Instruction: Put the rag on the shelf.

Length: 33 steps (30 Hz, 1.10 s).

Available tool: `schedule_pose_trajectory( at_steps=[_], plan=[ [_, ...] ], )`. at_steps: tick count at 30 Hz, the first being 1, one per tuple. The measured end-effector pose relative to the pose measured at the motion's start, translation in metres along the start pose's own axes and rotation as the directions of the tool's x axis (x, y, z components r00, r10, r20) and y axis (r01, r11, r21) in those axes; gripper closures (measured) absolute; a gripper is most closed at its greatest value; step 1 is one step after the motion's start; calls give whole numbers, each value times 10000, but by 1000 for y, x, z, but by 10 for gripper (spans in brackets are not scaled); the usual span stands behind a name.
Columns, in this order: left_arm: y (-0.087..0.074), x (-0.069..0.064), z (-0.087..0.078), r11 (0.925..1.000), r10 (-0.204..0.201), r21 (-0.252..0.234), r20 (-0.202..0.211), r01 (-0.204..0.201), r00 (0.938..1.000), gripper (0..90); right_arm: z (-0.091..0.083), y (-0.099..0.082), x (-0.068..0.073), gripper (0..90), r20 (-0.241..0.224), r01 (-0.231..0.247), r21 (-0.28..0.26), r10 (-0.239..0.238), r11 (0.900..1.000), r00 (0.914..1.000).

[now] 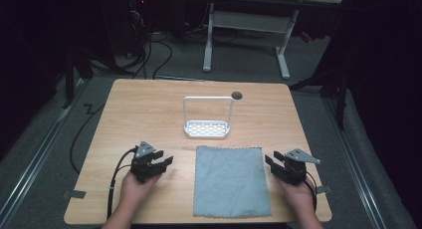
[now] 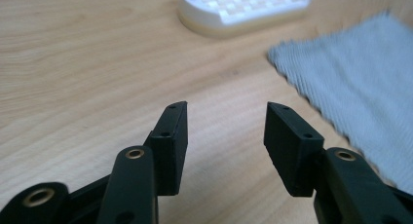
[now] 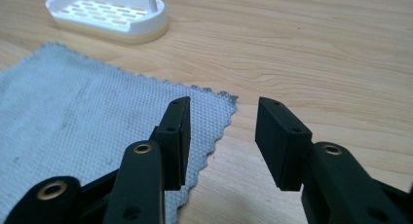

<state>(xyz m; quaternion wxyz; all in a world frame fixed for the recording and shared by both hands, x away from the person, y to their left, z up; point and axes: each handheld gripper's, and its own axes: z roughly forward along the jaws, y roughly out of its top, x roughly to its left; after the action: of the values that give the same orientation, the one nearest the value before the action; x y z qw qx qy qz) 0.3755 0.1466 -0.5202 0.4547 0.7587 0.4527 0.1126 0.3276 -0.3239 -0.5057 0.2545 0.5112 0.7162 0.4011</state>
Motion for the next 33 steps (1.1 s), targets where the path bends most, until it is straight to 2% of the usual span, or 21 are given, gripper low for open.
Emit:
schedule_pose_trajectory(
  at_steps=[2, 5, 7, 9, 14, 15, 16, 17, 18, 19, 20, 21, 23, 25, 26, 27, 28, 29, 31, 33],
  plan=[
    [-1, 1, 1, 9999, -132, -57, 114, 133, 9998, 532, 3, 0, 1, 579, -51, -121, 78, 121, 9999, 9999],
    [-1, -4, 5, 9996, 220, 168, 75, -222, 9997, 531, 8, 0, 7, 596, -68, 361, 161, -360, 9992, 9993],
    [0, -4, 6, 9997, 205, 144, 143, -207, 9997, 532, 10, 0, 12, 591, -45, 614, 207, -614, 9979, 9981],
    [0, -5, 7, 9999, 128, 47, 228, -129, 9997, 536, 10, 1, 14, 578, -121, 623, 266, -620, 9977, 9980],
    [1, -16, 10, 9995, 322, 42, 548, -325, 9980, 553, 12, 1, 17, 559, -182, 839, 251, -835, 9962, 9963],
    [2, -24, 12, 9986, 517, 39, 750, -521, 9958, 576, 13, 1, 17, 569, -201, 917, 243, -913, 9955, 9956],
    [2, -24, 12, 9986, 517, 39, 750, -521, 9958, 595, 13, 1, 17, 573, -242, 935, 274, -928, 9952, 9954],
    [3, -30, 15, 9980, 618, 61, 988, -627, 9932, 595, 13, 1, 17, 573, -242, 935, 274, -928, 9952, 9954],
    [4, -36, 17, 9974, 707, 75, 1199, -721, 9903, 642, 14, 1, 18, 583, -201, 921, 324, -915, 9952, 9956],
    [5, -47, 23, 9959, 855, 166, 1591, -893, 9836, 726, 14, 1, 18, 617, -253, 972, 385, -963, 9945, 9950],
    [5, -47, 23, 9959, 855, 166, 1591, -893, 9836, 758, 14, 1, 18, 617, -253, 972, 385, -963, 9945, 9950],
    [5, -56, 27, 9936, 1041, 250, 1793, -1103, 9783, 758, 14, 1, 19, 650, -258, 933, 426, -923, 9947, 9954],
    [6, -69, 34, 9887, 1341, 393, 2047, -1450, 9696, 819, 12, 0, 19, 759, -234, 1065, 446, -1055, 9933, 9941],
    [6, -79, 41, 9836, 1558, 552, 2166, -1714, 9637, 869, 12, -1, 20, 851, -375, 1066, 623, -1044, 9924, 9938],
    [4, -90, 49, 9697, 2086, 806, 2171, -2305, 9536, 886, 14, -3, 22, 900, -529, 1122, 878, -1078, 9898, 9928],
    [4, -95, 52, 9632, 2268, 935, 2197, -2519, 9488, 889, 15, -4, 23, 900, -596, 1166, 955, -1113, 9886, 9920],
    [2, -99, 57, 9578, 2371, 1092, 2223, -2658, 9457, 892, 16, -5, 25, 900, -724, 1216, 1085, -1141, 9866, 9908],
    [2, -99, 57, 9578, 2371, 1092, 2223, -2658, 9457, 894, 16, -5, 25, 900, -724, 1216, 1085, -1141, 9866, 9908],
    [-2, -104, 61, 9413, 2745, 1407, 2103, -3069, 9383, 895, 22, -8, 31, 900, -952, 1470, 1446, -1341, 9785, 9864],
    [-2, -103, 59, 9423, 2710, 1415, 2101, -3035, 9394, 897, 23, -8, 32, 900, -990, 1521, 1545, -1379, 9762, 9855]
  ],
)
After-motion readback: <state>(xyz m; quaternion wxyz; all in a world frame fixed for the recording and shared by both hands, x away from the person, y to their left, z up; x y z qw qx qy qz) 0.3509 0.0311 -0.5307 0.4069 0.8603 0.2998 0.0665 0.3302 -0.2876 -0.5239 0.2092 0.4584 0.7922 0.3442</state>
